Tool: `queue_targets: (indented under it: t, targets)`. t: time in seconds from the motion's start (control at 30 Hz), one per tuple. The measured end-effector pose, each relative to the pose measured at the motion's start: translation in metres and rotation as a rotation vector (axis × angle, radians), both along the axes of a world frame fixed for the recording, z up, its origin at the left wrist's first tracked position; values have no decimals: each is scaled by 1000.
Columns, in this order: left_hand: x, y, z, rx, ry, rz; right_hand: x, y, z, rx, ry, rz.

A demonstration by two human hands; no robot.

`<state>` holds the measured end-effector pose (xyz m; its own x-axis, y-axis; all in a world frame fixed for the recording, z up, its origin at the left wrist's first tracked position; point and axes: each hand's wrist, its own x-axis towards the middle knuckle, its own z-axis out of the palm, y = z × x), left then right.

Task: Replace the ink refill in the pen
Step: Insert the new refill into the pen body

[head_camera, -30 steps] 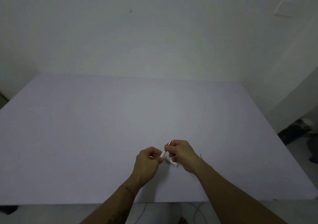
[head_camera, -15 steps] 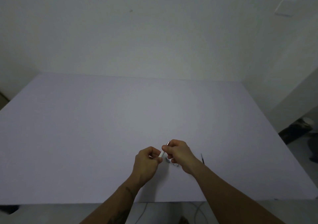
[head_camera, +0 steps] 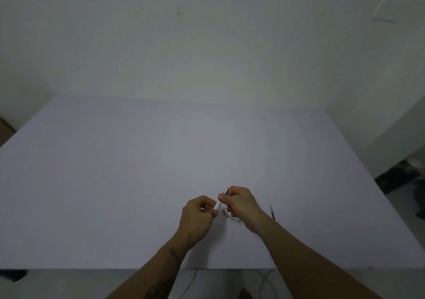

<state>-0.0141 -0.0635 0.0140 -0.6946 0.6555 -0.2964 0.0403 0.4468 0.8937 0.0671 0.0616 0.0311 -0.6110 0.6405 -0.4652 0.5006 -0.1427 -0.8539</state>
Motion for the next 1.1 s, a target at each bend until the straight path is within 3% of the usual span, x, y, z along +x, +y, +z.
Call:
queue_targets:
  t: [0.23, 0.33, 0.47, 0.73, 0.87, 0.93, 1.1]
  targets:
    - [-2, 0, 0, -14, 5, 34, 4, 7, 4, -15, 23, 6]
    - [-2, -4, -3, -35, 5, 70, 10, 17, -7, 250, -164, 32]
    - [-1, -11, -9, -69, 10, 75, 19, 18, -31, 491, -393, 254]
    - [1, -27, -20, -140, 40, 56, 23, 1, -67, 820, -478, 448]
    - [0, -31, -19, -150, 47, 73, 21, 3, -64, 754, -485, 413]
    - [1, -31, -17, -145, 51, 79, 20, 5, -58, 638, -449, 292]
    - [4, -23, -11, -106, 50, 63, 12, 16, -20, 296, -161, -55]
